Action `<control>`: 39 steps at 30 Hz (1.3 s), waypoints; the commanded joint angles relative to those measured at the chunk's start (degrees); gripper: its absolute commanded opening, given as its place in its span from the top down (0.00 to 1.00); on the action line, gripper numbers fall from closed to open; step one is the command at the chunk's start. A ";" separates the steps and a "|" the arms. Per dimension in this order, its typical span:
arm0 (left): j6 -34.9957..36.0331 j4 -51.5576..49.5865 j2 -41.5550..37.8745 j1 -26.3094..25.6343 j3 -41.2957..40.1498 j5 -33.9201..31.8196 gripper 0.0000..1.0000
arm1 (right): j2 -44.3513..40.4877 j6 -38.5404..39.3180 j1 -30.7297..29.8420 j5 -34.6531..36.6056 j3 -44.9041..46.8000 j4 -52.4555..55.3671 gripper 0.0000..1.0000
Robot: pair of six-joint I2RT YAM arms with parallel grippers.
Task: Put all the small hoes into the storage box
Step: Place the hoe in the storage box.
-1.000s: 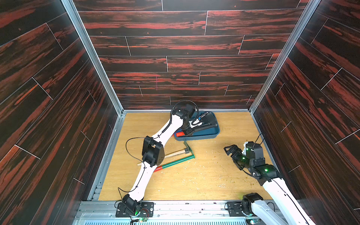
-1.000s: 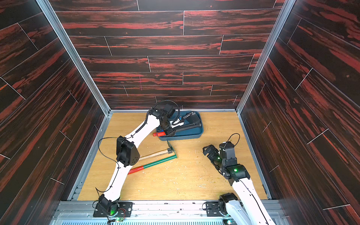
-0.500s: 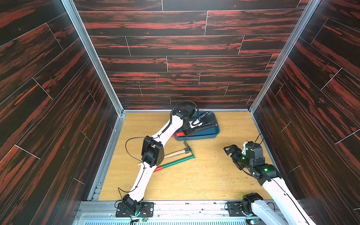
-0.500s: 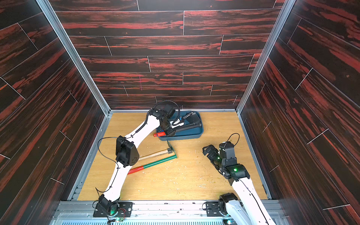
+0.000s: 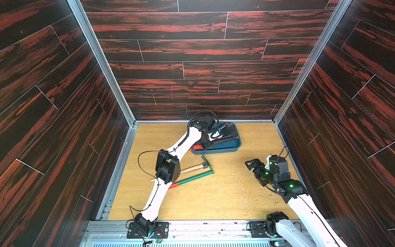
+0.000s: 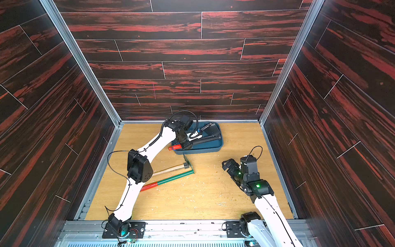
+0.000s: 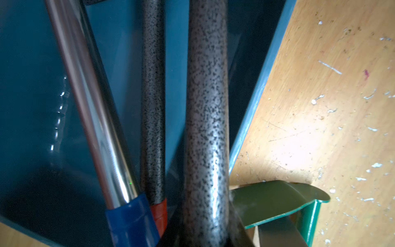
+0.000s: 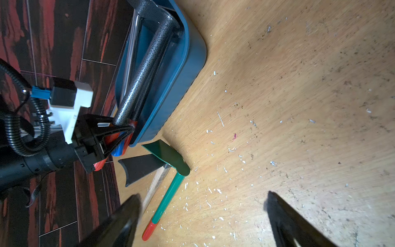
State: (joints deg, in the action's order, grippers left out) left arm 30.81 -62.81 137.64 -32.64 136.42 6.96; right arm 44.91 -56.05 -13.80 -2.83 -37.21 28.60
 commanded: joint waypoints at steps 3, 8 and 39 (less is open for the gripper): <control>0.99 4.61 -2.29 0.30 -1.48 -5.49 1.00 | -0.25 1.27 0.26 -0.32 -0.31 0.31 0.06; 1.43 7.02 -2.04 0.30 -3.67 -7.63 0.99 | 0.00 1.52 0.34 -0.25 -0.49 0.50 0.06; 1.64 13.08 -5.37 0.34 -11.10 -11.28 0.45 | 0.09 1.51 0.30 -2.18 -0.57 0.27 0.08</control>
State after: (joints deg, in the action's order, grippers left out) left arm 32.77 -49.04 137.45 -32.47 125.75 -5.13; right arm 45.28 -55.22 -13.74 -4.23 -37.21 28.64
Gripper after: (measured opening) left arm 0.545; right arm 0.926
